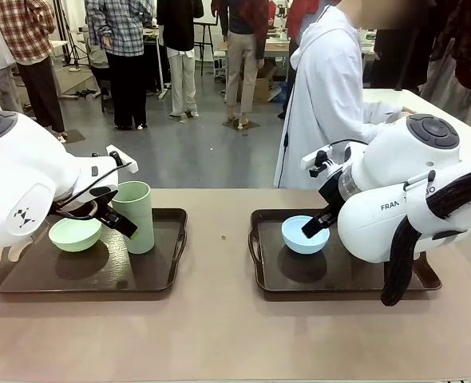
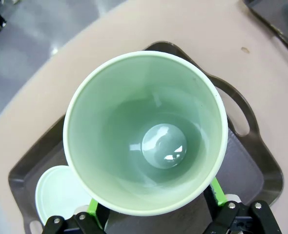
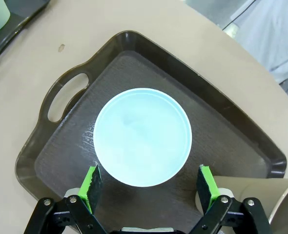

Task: Set up a tray with a mat and arrange the tableware.
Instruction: Pick up the Picnic Bowl and Reusable plastic cup from the Handle tray in front of the human's position and hold them in the air.

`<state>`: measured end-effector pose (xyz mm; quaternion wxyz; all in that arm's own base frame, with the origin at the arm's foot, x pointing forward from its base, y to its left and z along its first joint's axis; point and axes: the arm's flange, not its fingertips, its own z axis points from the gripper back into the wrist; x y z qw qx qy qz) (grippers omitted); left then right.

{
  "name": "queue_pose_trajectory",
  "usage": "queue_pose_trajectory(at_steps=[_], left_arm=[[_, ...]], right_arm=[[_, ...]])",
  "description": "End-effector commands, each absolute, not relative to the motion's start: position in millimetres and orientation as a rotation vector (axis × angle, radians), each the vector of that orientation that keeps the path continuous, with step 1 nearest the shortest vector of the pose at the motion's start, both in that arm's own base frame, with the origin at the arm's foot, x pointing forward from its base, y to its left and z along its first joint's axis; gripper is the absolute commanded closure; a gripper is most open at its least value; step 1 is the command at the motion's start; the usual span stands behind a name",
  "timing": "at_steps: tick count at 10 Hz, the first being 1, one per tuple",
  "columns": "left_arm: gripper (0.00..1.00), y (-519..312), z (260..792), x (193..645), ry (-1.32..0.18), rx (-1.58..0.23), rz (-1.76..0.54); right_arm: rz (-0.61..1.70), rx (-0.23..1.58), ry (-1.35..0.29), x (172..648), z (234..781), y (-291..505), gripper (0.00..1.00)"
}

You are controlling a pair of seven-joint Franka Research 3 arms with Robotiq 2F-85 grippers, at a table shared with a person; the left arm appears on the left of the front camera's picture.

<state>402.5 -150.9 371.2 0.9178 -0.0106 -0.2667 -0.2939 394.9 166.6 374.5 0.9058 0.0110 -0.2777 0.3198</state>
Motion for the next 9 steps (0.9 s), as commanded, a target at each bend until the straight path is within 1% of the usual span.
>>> queue_pose_trajectory(at_steps=[1,4,5,8,9], left_arm=[[0.00,-151,371,403,-0.549,-0.022,-0.604],[0.00,-151,371,403,-0.549,-0.022,-0.604],[0.00,-151,371,403,-0.549,-0.022,-0.604],[0.00,-140,427,328,-0.437,0.037,-0.603],[0.00,-132,444,310,-0.408,0.021,-0.621]], right_arm=[[0.661,0.023,-0.573,395,374,167,0.00],[0.661,0.023,-0.574,395,375,167,0.00],[0.679,0.051,-0.551,379,378,169,0.00],[0.650,0.060,-0.468,301,404,169,0.00],[0.601,0.034,-0.423,270,406,161,0.00]])
